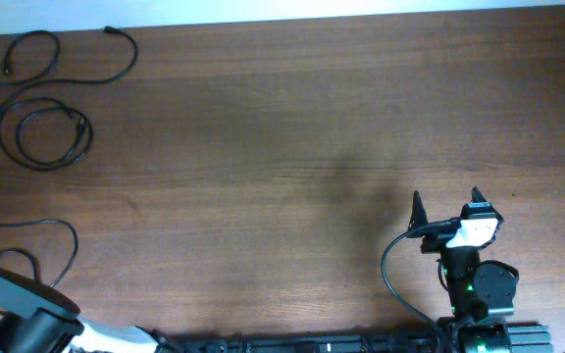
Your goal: Untangle cables
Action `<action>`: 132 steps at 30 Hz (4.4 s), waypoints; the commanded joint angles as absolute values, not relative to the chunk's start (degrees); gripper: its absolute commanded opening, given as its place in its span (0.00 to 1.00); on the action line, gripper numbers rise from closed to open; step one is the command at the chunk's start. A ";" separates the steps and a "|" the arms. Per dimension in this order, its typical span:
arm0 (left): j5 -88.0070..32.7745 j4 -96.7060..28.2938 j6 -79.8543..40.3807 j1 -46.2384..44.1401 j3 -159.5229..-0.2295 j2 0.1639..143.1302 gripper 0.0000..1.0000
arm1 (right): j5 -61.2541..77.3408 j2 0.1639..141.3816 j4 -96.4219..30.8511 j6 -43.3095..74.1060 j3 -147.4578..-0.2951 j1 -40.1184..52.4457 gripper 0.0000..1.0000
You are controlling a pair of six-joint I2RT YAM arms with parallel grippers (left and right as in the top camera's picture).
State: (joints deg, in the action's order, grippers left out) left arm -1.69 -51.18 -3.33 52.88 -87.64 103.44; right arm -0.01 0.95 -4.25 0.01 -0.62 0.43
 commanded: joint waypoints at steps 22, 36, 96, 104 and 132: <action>-23.77 -46.22 -18.33 49.28 -88.25 97.03 0.76 | -0.30 0.73 -4.58 0.23 -0.32 0.73 0.98; -13.52 -43.81 -17.91 11.81 -88.23 91.74 0.99 | -0.30 0.73 -4.58 0.23 -0.32 0.73 0.98; -13.47 -45.91 -17.91 11.40 -88.23 91.74 0.99 | 0.80 0.80 -14.41 -16.08 -4.40 0.73 0.98; -9.61 -52.23 -17.91 11.40 -88.23 89.52 0.99 | 0.80 0.80 -14.41 -16.08 -4.40 0.73 0.98; 1.34 -43.83 6.33 -10.74 -37.34 22.55 0.99 | 0.80 0.80 -14.41 -16.08 -4.40 0.73 0.99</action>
State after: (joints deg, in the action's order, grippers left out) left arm 0.75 -50.06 3.70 -11.14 -44.27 27.86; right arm 1.30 1.06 -13.67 -15.68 -4.51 0.47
